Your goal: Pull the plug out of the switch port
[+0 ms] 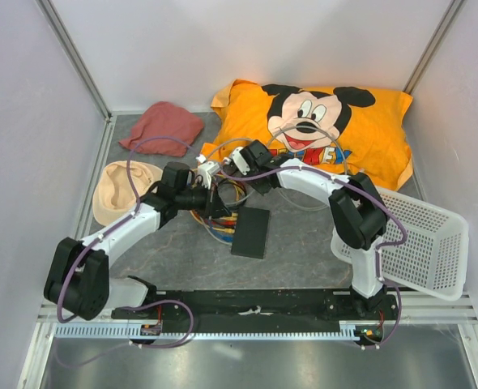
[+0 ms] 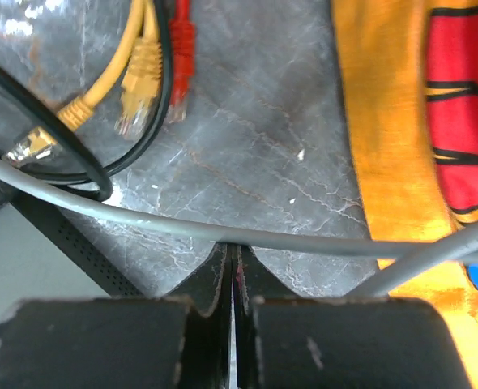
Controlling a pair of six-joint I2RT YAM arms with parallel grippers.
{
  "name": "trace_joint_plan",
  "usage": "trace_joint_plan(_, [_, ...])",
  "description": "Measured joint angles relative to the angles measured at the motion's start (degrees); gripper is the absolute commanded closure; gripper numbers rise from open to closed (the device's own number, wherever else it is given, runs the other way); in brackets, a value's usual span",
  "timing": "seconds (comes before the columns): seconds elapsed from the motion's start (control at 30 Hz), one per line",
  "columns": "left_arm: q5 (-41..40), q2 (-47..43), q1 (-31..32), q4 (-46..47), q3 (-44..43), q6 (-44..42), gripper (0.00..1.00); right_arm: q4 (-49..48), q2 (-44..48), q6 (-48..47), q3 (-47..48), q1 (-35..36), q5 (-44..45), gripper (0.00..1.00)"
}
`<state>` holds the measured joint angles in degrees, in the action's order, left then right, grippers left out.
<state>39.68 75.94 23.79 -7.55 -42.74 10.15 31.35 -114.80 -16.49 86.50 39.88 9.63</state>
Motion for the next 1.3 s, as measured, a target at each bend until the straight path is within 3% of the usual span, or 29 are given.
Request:
trace_joint_plan(0.23, [1.5, 0.0, -3.3, 3.2, 0.8, 1.5, 0.91, -1.8, 3.4, 2.5, -3.1, -0.9, -2.4, 1.0])
trace_joint_plan(0.5, [-2.2, -0.5, 9.4, 5.2, 2.5, -11.6, 0.92, -0.7, -4.9, 6.3, 7.5, -4.5, -2.7, 1.0])
trace_joint_plan(0.77, [-14.6, 4.1, 10.6, 8.5, 3.8, -13.6, 0.95, -0.2, -6.8, 9.2, 8.5, -5.5, -6.7, 1.0])
trace_joint_plan(1.1, [-28.8, 6.9, 11.8, 5.6, 4.0, -1.2, 0.98, -0.1, -7.1, 12.8, 7.0, -5.5, -15.0, 1.0])
trace_joint_plan(1.3, [-29.1, 7.0, 11.9, 5.5, 5.6, 1.4, 0.98, 0.0, -7.9, 14.3, 7.0, -4.8, -16.9, 1.0])
